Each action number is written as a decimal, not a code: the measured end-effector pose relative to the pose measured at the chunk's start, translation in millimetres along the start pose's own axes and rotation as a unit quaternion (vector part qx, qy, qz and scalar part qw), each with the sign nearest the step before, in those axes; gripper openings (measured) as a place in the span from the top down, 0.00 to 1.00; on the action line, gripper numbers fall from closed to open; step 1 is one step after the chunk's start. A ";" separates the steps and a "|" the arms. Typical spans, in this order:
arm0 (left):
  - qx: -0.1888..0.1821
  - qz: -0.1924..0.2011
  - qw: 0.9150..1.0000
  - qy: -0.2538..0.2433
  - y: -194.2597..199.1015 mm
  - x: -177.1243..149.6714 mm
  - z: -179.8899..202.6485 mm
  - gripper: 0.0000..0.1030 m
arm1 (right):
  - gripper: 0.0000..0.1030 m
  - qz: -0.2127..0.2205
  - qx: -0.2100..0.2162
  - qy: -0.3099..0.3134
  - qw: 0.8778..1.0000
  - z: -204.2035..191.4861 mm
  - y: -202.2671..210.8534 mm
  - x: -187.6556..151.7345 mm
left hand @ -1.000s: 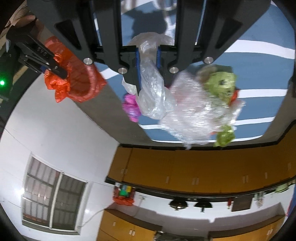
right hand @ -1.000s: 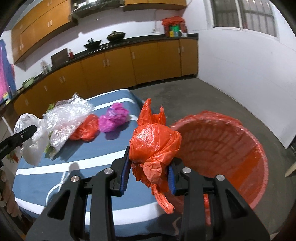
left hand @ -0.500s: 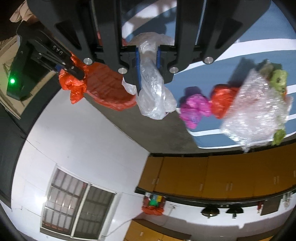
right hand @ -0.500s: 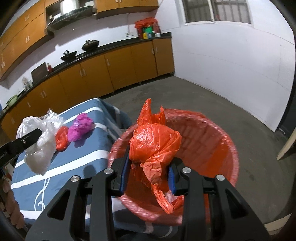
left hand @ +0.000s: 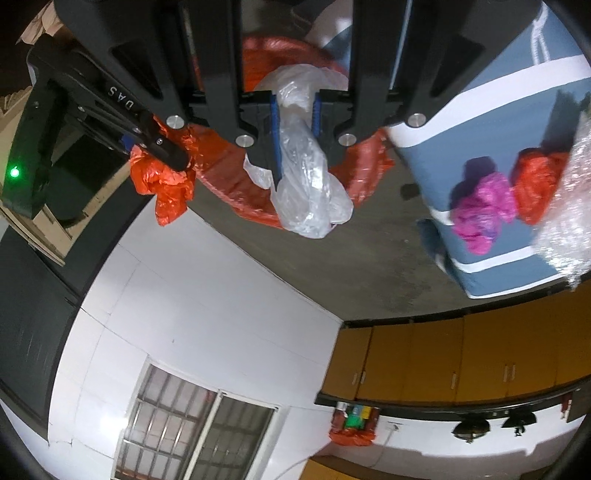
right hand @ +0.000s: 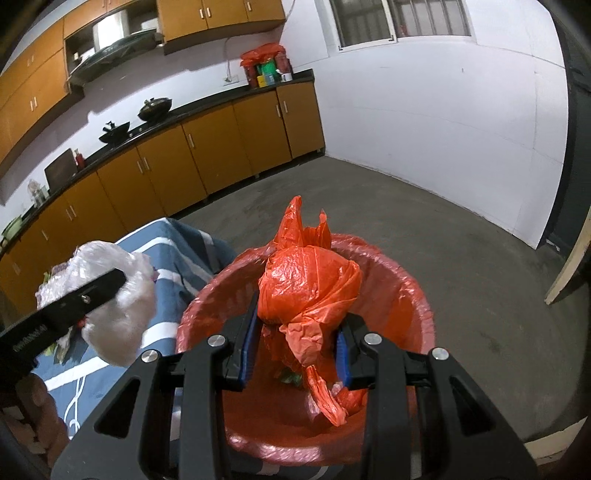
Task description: Collect trash
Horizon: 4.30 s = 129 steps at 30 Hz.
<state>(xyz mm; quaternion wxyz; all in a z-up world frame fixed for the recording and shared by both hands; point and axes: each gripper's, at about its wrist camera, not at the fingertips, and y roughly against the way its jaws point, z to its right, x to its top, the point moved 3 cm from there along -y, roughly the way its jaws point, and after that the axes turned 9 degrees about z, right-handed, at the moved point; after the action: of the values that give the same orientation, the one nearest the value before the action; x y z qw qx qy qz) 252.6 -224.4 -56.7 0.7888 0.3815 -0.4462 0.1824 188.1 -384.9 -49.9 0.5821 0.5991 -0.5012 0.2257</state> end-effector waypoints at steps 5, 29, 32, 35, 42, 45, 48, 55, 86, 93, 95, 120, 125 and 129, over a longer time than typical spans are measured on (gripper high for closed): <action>-0.014 -0.015 1.000 -0.004 -24.2 -1.7 13.0 0.86 | 0.66 0.006 0.000 -0.014 1.000 7.5 0.0 5.4; 0.077 -0.020 0.997 -0.016 -24.1 -21.8 -17.8 0.41 | 0.39 0.016 -0.004 -0.028 0.999 25.7 3.0 13.2; 0.110 -0.009 0.994 -0.025 -9.2 -22.5 -32.3 0.36 | 0.35 0.023 -0.016 -0.003 1.000 18.1 4.9 12.3; 0.139 0.004 0.990 -0.033 8.4 -22.5 -45.7 0.33 | 0.31 0.025 -0.018 0.016 0.999 9.0 5.6 11.8; 0.198 0.031 0.979 -0.031 51.4 -21.5 -81.5 0.31 | 0.31 0.024 0.008 0.050 0.998 -23.0 4.6 7.3; 0.217 0.038 0.975 -0.024 65.5 -23.0 -96.9 0.31 | 0.31 0.021 0.021 0.062 0.998 -39.4 3.2 5.2; 0.238 0.047 0.970 -0.012 85.2 -26.2 -116.1 0.31 | 0.31 0.016 0.038 0.075 0.996 -58.0 1.6 1.2; 0.299 0.072 0.952 0.016 134.0 -32.5 -162.7 0.31 | 0.31 0.002 0.082 0.100 0.992 -110.0 -11.5 -7.0; 0.317 0.103 0.941 0.055 145.0 8.4 -247.7 0.31 | 0.62 -0.102 0.120 0.160 0.974 -245.0 -163.9 -41.7; 0.316 0.060 0.945 0.062 100.8 13.2 -254.0 0.32 | 0.62 -0.108 0.134 0.151 0.973 -230.8 -142.2 -46.4; 0.321 0.046 0.944 0.060 92.3 10.2 -257.3 0.37 | 0.62 -0.110 0.137 0.147 0.973 -228.8 -137.8 -48.8; 0.288 0.083 0.951 0.068 143.3 -1.1 -230.3 0.78 | 0.62 -0.096 0.150 0.115 0.977 -205.8 -100.3 -37.2; 0.280 0.093 0.953 0.062 159.5 0.2 -214.3 0.78 | 0.62 -0.088 0.153 0.114 0.978 -199.5 -88.0 -35.1; 0.269 0.097 0.957 0.055 167.4 0.3 -199.3 0.78 | 0.62 -0.077 0.154 0.110 0.979 -191.7 -76.7 -29.1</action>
<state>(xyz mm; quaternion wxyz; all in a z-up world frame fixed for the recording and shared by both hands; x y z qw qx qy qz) 260.2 35.5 -44.9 0.6587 0.5238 -0.3712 0.3923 302.9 -211.8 -68.6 0.5500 0.6898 -0.3461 0.3192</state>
